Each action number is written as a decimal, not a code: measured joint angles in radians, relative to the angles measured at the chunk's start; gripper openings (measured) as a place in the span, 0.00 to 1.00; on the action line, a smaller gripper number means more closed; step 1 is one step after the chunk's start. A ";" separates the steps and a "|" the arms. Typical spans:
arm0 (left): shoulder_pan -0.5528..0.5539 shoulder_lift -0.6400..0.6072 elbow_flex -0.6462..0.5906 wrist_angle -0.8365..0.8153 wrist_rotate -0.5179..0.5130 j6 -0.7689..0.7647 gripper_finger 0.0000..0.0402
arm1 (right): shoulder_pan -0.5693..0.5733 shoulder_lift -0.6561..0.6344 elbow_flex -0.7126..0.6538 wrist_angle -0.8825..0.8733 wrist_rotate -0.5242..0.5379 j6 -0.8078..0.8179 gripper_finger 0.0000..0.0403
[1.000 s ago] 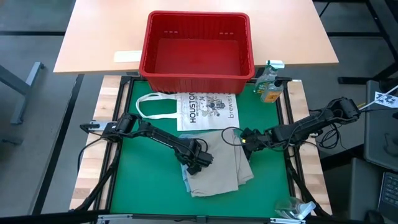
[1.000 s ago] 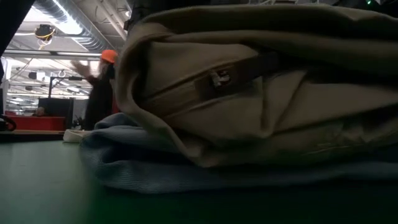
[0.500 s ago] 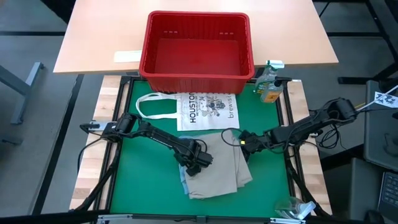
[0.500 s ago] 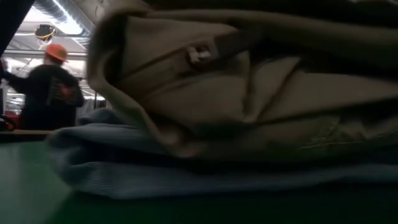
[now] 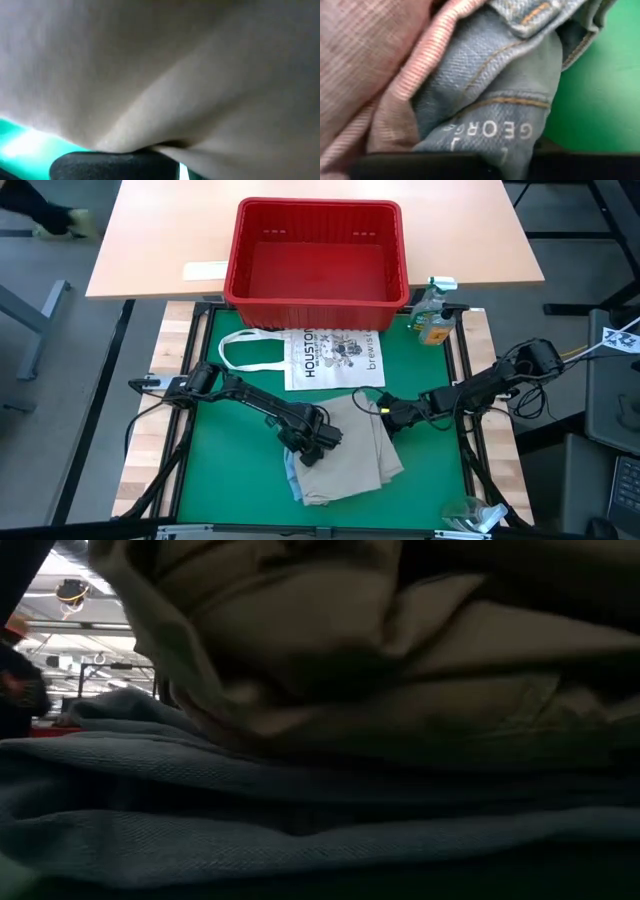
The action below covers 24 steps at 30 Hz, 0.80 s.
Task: Fold Laundry from Bin
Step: Put the folded clothes into the red laundry bin
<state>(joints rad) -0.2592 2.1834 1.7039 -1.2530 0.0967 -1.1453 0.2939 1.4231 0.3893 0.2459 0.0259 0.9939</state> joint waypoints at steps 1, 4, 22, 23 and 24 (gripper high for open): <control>0.000 0.000 0.001 0.000 0.014 -0.001 0.01 | 0.000 0.000 0.000 0.012 -0.008 0.005 0.08; 0.000 0.000 0.016 -0.001 0.028 -0.003 0.01 | 0.000 -0.003 0.008 0.032 -0.030 0.016 0.04; 0.006 0.000 0.053 -0.094 -0.026 0.023 0.01 | 0.001 -0.005 0.133 0.066 -0.134 -0.006 0.04; 0.006 0.000 0.053 -0.093 -0.026 0.023 0.01 | 0.001 -0.005 0.138 0.070 -0.134 -0.007 0.05; 0.006 0.000 0.053 -0.092 -0.026 0.023 0.01 | 0.001 -0.005 0.143 0.070 -0.135 -0.007 0.06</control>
<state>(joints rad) -0.2527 2.1834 1.7569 -1.3445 0.0708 -1.1224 0.2951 1.4178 0.5324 0.3164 -0.1089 0.9867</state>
